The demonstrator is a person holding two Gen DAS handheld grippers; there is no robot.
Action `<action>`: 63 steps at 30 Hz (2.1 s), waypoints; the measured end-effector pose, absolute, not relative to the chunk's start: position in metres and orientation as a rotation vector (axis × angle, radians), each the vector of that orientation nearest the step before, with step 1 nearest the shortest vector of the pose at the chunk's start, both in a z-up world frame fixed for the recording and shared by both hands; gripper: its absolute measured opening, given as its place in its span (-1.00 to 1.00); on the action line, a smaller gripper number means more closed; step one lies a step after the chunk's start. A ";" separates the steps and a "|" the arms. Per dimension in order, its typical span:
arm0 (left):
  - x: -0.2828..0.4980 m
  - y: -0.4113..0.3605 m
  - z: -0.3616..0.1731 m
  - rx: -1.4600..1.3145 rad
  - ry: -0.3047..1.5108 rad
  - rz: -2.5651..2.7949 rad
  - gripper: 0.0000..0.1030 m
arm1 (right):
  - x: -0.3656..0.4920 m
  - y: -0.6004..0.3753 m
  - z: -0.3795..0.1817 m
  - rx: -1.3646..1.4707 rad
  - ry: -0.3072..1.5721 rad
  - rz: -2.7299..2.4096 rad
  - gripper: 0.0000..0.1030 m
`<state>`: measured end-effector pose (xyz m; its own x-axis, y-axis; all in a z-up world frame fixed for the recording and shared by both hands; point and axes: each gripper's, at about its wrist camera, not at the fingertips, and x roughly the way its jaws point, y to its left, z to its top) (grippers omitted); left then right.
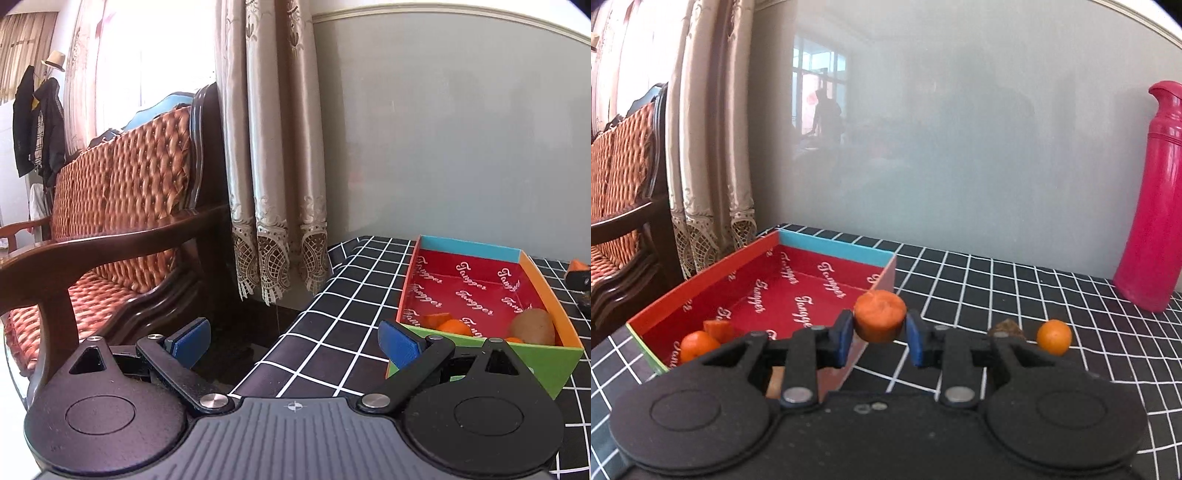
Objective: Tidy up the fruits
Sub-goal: 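Carry the carrot piece with the right gripper into the red box and release, then move the left gripper to the brown round fruit and grasp it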
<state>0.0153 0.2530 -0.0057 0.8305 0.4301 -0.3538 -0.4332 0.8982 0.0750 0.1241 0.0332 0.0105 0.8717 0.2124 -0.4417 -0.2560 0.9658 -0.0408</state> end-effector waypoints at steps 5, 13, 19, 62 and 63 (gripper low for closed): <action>0.014 0.254 -0.007 0.000 0.375 0.464 0.88 | 0.119 0.050 0.009 -0.111 0.430 0.288 -0.45; 0.012 0.262 -0.008 0.001 0.383 0.478 0.88 | 0.119 0.073 0.004 -0.128 0.444 0.341 -0.44; 0.011 0.261 -0.008 0.009 0.384 0.478 0.88 | 0.114 0.089 -0.001 -0.139 0.450 0.372 -0.44; 0.053 0.083 0.013 0.100 0.337 0.140 1.00 | 0.077 -0.120 0.032 -0.082 0.325 0.007 0.32; 0.055 0.074 0.013 0.107 0.336 0.128 1.00 | 0.075 -0.128 0.032 -0.075 0.322 -0.004 0.33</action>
